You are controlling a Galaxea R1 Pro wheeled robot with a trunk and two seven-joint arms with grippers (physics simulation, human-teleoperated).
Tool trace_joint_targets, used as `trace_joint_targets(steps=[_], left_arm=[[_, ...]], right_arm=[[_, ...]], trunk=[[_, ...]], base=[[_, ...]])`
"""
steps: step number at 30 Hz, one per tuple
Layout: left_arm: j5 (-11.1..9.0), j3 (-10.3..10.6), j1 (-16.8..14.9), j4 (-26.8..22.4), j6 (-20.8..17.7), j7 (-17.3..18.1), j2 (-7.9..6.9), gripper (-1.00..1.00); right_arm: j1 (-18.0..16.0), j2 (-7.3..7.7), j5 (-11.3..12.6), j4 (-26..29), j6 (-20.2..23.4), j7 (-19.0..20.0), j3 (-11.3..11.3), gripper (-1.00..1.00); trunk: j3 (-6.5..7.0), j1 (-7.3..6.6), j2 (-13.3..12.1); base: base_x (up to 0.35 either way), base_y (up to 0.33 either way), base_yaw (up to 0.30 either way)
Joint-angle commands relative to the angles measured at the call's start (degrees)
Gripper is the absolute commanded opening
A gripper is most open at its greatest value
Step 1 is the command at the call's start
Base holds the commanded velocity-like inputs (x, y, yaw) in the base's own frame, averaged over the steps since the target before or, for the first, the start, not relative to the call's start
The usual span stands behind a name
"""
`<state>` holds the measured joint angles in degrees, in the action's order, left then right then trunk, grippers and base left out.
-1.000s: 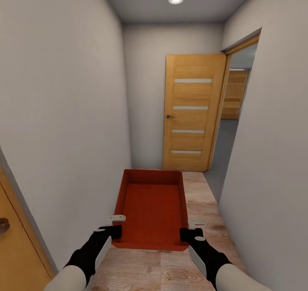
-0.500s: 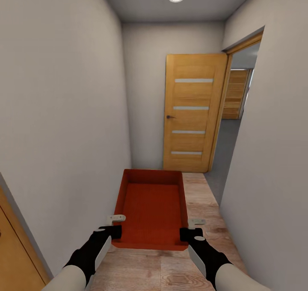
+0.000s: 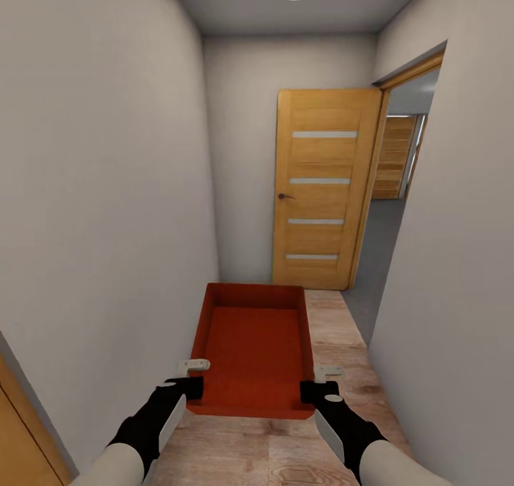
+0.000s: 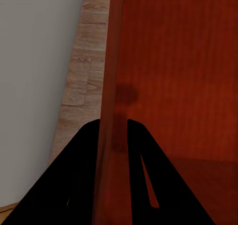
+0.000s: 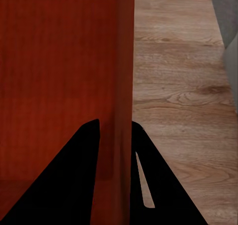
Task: Move the two storage containers from the living room to the garage. In the garage, place one container on the floor and stack the other container on top of it (either order is fine).
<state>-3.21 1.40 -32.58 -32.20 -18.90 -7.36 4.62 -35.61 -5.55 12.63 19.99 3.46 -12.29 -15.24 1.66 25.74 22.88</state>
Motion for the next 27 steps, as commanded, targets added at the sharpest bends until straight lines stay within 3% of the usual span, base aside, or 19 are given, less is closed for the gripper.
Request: trace_joint_targets(steps=[1,20,27], left_arm=[[-1.10,0.26,0.05,0.04,-0.26,-0.46,-0.66,-1.00],[-1.10,0.27,0.06,0.30,-0.26,-0.46,-0.68,-1.00],[-1.18,0.24,0.06,-0.02,-0.26,-0.46,-0.66,-1.00]], right_arm=[[-0.07,0.19,-0.07,0.29,-1.73,-0.28,0.56,-1.00],[-0.07,0.10,0.02,0.31,-1.70,-0.29,0.60,-1.00],[-0.07,-0.32,0.02,0.31,-1.69,-0.35,0.65,-1.00]], trunk=[[-0.02,0.05,0.04],[-0.02,0.05,0.04],[-0.02,0.05,0.04]], base=[[0.307,0.000,0.000],[0.321,0.000,0.000],[0.323,0.000,-0.183]])
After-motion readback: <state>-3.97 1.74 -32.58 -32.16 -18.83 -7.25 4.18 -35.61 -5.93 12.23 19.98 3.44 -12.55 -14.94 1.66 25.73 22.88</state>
